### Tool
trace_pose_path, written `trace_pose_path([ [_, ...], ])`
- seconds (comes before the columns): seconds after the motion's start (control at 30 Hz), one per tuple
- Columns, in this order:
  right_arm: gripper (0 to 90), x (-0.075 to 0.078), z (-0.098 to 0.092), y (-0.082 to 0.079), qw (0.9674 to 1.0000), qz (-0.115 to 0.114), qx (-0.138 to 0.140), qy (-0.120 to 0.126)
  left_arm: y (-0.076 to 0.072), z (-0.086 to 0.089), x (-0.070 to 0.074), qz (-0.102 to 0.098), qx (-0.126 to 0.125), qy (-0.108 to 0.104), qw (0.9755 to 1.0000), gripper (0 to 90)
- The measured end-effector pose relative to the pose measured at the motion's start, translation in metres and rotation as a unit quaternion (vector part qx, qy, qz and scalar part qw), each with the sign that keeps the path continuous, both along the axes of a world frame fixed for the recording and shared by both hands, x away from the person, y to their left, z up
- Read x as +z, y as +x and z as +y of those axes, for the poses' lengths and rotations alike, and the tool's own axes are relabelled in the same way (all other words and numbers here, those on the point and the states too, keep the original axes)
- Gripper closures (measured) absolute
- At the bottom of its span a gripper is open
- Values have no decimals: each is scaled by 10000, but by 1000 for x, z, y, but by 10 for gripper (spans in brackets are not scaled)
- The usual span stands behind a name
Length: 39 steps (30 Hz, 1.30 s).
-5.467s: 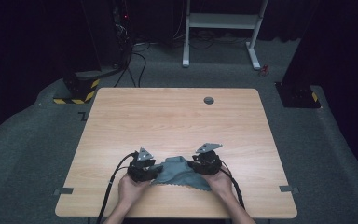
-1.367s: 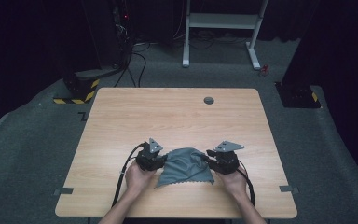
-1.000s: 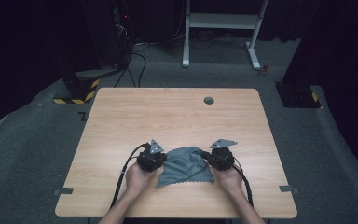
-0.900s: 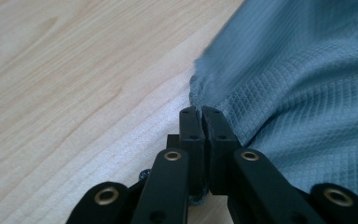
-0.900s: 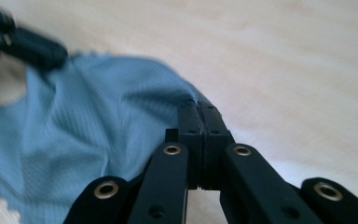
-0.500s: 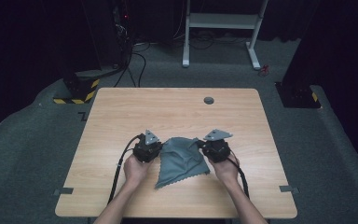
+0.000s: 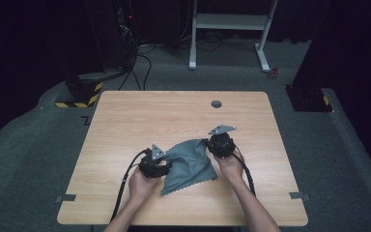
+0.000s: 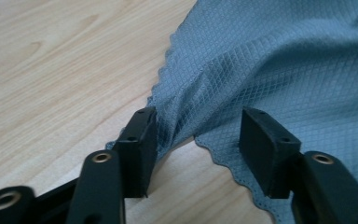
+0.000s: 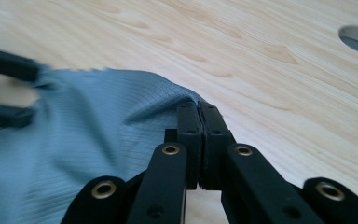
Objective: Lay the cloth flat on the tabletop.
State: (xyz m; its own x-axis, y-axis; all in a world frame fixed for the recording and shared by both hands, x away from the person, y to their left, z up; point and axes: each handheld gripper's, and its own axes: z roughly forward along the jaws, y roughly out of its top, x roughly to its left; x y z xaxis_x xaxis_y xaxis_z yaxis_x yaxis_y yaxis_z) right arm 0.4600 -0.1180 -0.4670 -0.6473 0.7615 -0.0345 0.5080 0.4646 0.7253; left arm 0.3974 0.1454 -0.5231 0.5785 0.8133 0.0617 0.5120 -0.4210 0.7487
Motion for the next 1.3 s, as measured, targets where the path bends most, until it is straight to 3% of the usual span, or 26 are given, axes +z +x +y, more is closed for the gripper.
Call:
trace_pose_path([
  [0.17,834,-12,7,20,9991,224,-224,-274,8,11,-2,9,255,-146,9996,418],
  [0.23,789,-14,5,20,9990,286,-295,-168,10,16,-3,80,334,-278,9990,408],
  [0.33,768,-12,-1,9,9995,224,-238,20,10,18,-3,67,356,-241,9991,409],
  [0.43,752,-15,-8,-4,9993,331,-190,-5,10,17,-3,49,390,-243,9989,408],
  [0.5,738,-20,-11,-5,9988,433,-232,-15,10,17,-3,51,390,-242,9989,408],
  [0.6,703,-26,-9,-1,9978,572,-276,201,10,17,-3,42,389,-226,9990,408],
  [0.7,729,-33,1,6,9967,669,-371,253,10,18,-3,68,378,-244,9990,407],
  [0.77,832,-39,5,10,9958,785,-426,213,10,18,-3,57,375,-236,9990,407],
  [0.8,886,-40,5,11,9957,792,-449,186,10,18,-3,61,364,-238,9990,407],
  [0.87,899,-41,5,11,9966,674,-471,97,10,20,-3,39,332,-227,9992,406],
  [1.03,900,-20,-9,11,9976,284,-622,115,15,31,-3,-80,442,-85,9990,406],
  [1.13,893,-11,-18,18,9965,236,-805,-46,21,35,0,5,595,60,9982,406],
  [1.2,870,-12,-22,23,9957,340,-856,12,22,34,3,-1,650,233,9976,417],
  [1.3,796,-19,-21,22,9958,377,-829,-19,15,30,3,35,607,89,9981,441],
])
